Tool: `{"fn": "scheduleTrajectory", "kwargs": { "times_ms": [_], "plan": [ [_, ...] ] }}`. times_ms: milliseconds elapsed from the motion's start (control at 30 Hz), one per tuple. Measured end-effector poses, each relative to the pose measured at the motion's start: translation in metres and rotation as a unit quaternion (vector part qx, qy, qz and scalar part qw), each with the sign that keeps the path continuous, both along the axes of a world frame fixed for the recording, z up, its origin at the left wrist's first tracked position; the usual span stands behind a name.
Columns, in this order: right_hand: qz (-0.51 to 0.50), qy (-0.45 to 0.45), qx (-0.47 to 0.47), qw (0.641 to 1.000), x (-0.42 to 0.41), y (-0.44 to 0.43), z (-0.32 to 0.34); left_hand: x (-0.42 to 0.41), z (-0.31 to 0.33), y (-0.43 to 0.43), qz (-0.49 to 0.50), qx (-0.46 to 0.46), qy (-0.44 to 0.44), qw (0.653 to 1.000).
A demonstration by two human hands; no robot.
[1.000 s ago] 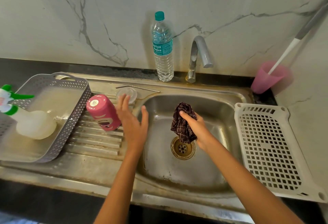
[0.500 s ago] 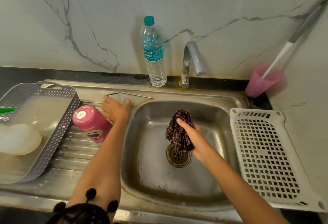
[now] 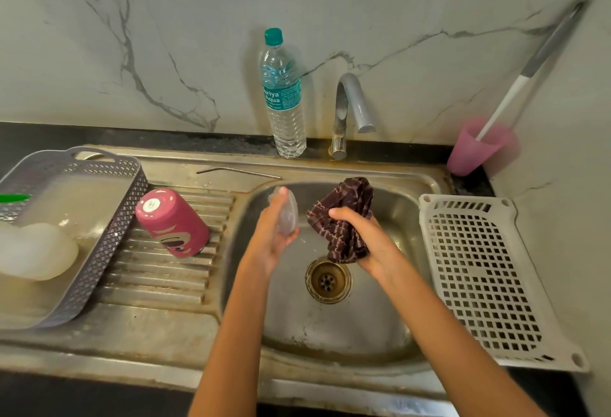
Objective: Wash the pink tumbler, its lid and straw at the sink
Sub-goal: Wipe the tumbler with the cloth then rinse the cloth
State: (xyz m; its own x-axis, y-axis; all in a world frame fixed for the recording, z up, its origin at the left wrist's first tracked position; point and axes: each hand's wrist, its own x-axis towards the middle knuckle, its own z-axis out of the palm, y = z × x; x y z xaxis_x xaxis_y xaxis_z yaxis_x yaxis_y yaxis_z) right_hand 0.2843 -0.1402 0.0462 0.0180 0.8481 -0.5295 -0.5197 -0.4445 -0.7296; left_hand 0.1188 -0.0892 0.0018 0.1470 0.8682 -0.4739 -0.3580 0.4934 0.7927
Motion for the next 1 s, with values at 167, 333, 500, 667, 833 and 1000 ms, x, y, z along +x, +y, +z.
{"fn": "scheduleTrajectory", "kwargs": {
  "times_ms": [167, 333, 500, 667, 833, 1000],
  "plan": [
    [-0.01, 0.004, -0.019, 1.0, 0.015, -0.011, 0.012, 0.013, -0.001, -0.005, 0.048, -0.039, -0.058, 0.996],
    [-0.035, 0.015, -0.006, 0.999, 0.02, -0.021, 0.008, 0.021, -0.005, -0.024, 0.016, -0.008, -0.046, 0.999],
    [-0.029, -0.131, 0.062, 0.989, 0.011, -0.028, 0.01, 0.035, -0.005, -0.043, 0.011, -0.05, -0.059, 0.997],
    [-0.053, -0.4, 0.173, 0.899, 0.005, -0.036, -0.006, 0.046, -0.002, -0.056, 0.039, -0.117, -0.071, 0.99],
    [0.041, -0.568, 0.279, 0.773, -0.007, -0.046, -0.037, 0.05, 0.006, -0.058, 0.029, -0.108, -0.042, 0.993],
    [0.069, -0.593, 0.295, 0.746, -0.009, -0.054, -0.046, 0.051, 0.004, -0.059, 0.038, -0.107, -0.044, 0.993]
  ]
}}
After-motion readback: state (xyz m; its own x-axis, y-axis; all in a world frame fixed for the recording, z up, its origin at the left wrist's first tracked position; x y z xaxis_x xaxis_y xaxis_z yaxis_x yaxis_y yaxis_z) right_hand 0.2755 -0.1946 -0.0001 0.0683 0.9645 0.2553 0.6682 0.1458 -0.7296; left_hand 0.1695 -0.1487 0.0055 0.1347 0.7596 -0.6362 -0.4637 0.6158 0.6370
